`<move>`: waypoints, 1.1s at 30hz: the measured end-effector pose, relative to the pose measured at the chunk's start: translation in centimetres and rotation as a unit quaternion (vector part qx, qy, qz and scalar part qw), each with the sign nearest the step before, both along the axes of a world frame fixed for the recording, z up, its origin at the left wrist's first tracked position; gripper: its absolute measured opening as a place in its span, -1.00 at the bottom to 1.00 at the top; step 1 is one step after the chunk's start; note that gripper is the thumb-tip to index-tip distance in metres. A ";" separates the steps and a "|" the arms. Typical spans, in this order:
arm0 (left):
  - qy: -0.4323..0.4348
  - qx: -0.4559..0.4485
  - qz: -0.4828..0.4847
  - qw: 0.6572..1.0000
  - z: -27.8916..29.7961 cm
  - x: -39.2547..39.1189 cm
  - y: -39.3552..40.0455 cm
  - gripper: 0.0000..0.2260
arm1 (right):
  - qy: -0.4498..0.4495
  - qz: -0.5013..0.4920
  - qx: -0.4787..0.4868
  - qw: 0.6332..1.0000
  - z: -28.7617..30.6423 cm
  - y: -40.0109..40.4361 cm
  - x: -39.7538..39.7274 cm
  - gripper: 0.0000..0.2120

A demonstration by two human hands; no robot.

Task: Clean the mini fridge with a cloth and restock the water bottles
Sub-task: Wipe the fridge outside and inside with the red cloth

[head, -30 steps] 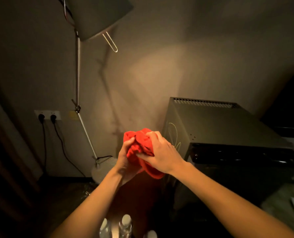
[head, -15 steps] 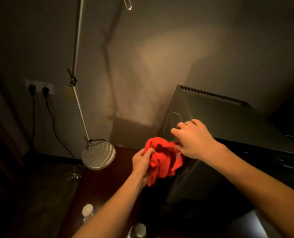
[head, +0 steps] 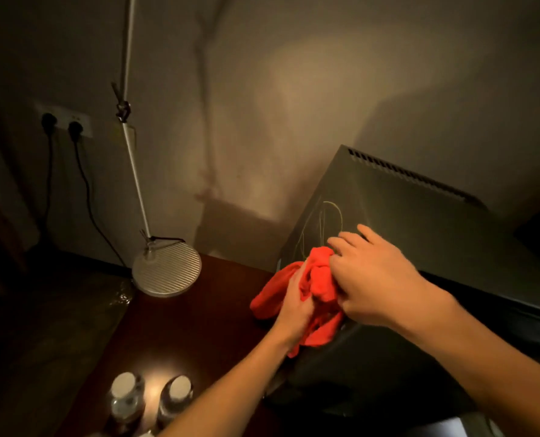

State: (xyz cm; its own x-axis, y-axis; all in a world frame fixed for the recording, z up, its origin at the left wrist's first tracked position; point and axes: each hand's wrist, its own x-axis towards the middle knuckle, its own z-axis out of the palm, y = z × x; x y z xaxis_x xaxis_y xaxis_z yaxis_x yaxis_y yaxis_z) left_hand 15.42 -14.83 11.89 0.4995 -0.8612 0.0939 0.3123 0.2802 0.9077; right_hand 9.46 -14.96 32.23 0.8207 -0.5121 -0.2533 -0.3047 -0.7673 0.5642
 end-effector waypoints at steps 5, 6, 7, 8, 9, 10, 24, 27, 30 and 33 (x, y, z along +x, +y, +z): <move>-0.042 -0.010 0.022 0.999 2.6 1.2 -2.4 -0.60 | -0.063 -0.049 0.070 0.994 3.4 -3.6 -0.3 -0.24; -0.061 -0.017 0.028 0.998 3.3 1.7 -3.1 -0.57 | -0.076 -0.070 0.079 0.992 3.7 -4.7 -0.2 -0.22; -0.082 -0.023 0.026 0.996 3.9 2.2 -3.8 -0.54 | -0.089 -0.090 0.088 0.988 3.8 -5.8 -0.1 -0.23; -0.107 -0.028 0.022 0.994 4.5 2.7 -4.5 -0.52 | -0.098 -0.108 0.097 0.985 3.8 -6.9 0.0 -0.25; -0.130 -0.030 0.018 0.991 5.0 3.3 -5.3 -0.50 | -0.105 -0.120 0.106 0.981 3.6 -7.9 0.2 -0.27; -0.140 -0.028 0.013 0.990 5.5 3.8 -6.2 -0.50 | -0.112 -0.126 0.114 0.979 3.3 -8.8 0.3 -0.28; -0.162 -0.061 0.049 0.984 6.6 4.2 -6.8 -0.58 | -0.232 -0.137 0.094 0.958 2.8 -11.1 3.5 -0.47; -0.123 0.026 0.023 0.992 8.3 5.2 -8.4 -0.72 | -0.263 -0.137 0.088 0.951 2.9 -11.7 3.8 -0.51; -0.082 0.101 0.003 0.991 8.6 7.1 -11.1 -0.75 | -0.263 -0.137 0.076 0.952 2.9 -12.6 4.2 -0.56; -0.096 0.091 0.013 0.991 8.1 8.8 -13.6 -0.73 | -0.253 -0.131 0.058 0.957 2.7 -13.5 4.9 -0.64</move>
State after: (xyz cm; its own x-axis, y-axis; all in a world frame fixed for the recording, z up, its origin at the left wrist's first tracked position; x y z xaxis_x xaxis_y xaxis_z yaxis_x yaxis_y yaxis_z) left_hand 24.22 -28.40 19.98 0.5092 -0.8600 0.0327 0.1245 0.1112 0.9860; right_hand 14.32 -28.49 34.96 0.7001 -0.7102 0.0745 -0.7073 -0.6752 0.2093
